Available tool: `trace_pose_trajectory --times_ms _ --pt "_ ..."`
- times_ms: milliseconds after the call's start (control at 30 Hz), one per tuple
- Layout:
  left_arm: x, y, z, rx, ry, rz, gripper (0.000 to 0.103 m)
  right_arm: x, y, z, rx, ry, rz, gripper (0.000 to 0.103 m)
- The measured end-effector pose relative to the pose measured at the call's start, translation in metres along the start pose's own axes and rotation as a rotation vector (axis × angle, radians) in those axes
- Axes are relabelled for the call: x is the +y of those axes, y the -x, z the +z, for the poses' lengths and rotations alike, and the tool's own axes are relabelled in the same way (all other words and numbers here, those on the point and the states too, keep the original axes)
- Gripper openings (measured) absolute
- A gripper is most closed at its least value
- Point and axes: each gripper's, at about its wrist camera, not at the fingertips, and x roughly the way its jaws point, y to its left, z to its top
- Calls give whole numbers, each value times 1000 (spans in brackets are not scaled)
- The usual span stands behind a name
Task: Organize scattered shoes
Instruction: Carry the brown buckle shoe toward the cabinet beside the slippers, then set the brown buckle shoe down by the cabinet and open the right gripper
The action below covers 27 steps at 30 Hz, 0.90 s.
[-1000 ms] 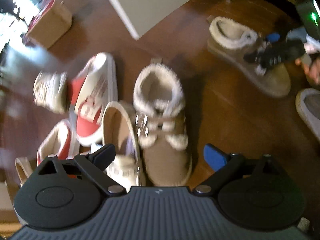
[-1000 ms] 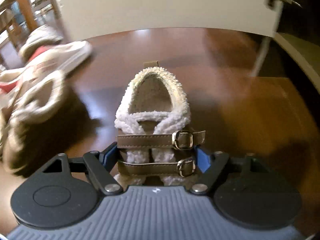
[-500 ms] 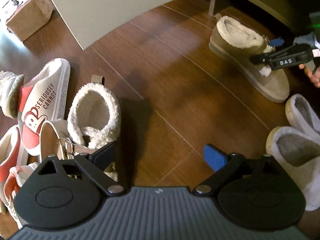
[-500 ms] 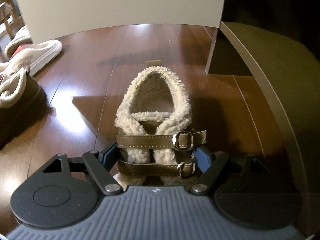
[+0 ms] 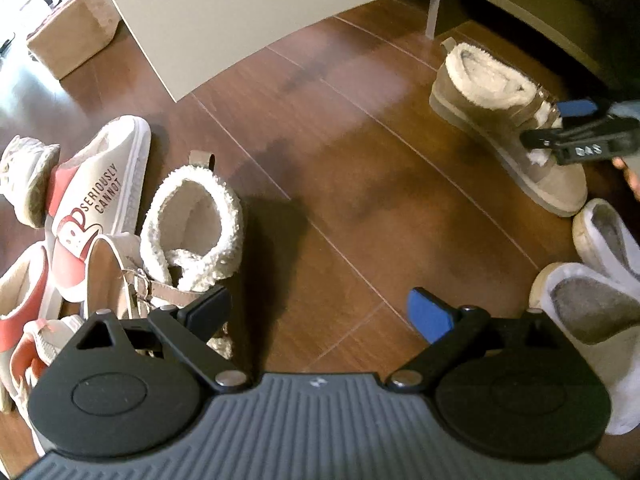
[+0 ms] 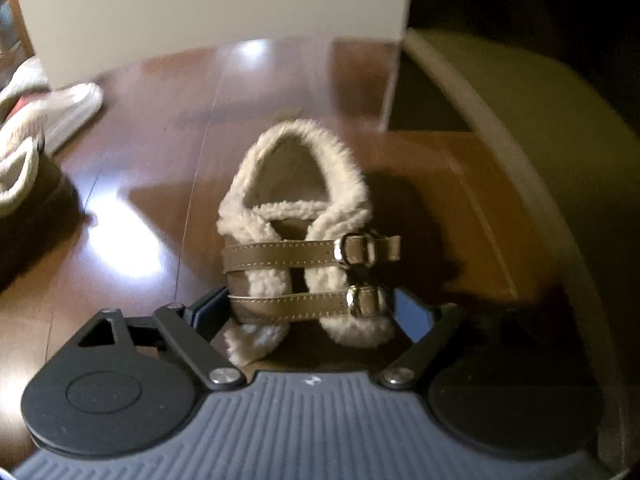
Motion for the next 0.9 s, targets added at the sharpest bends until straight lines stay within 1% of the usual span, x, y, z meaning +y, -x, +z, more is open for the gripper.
trace_pose_trajectory --times_ms 33,67,133,200,267,367,400,533,600,700,900 --pt "-1 5 -1 -4 7 1 97 2 17 -6 -36 -41 -11 90" --pt "-2 10 -3 -5 13 1 97 6 36 -14 -64 -80 -2 94" --pt "-4 19 -7 -3 20 4 97 16 71 -33 -71 -169 1 98" --pt "-8 34 -15 0 13 17 97 25 97 -53 -41 -252 4 98" --pt "-11 48 -23 -5 3 34 97 39 133 -85 17 -371 24 98" --pt "-17 70 -34 -8 -8 54 97 57 172 -115 72 -469 0 98" --pt "-21 83 -39 -17 -14 54 97 61 182 -121 88 -490 -10 98" --pt "-36 125 -49 -80 -53 62 97 71 213 -131 140 -528 -48 98" --pt "-45 144 -51 -118 -79 58 97 80 238 -127 122 -497 -87 98" --pt "-61 169 -50 -172 -129 35 97 87 265 -122 88 -471 -130 100" --pt "-96 205 -50 -239 -242 -45 97 95 308 -129 69 -450 -138 101"
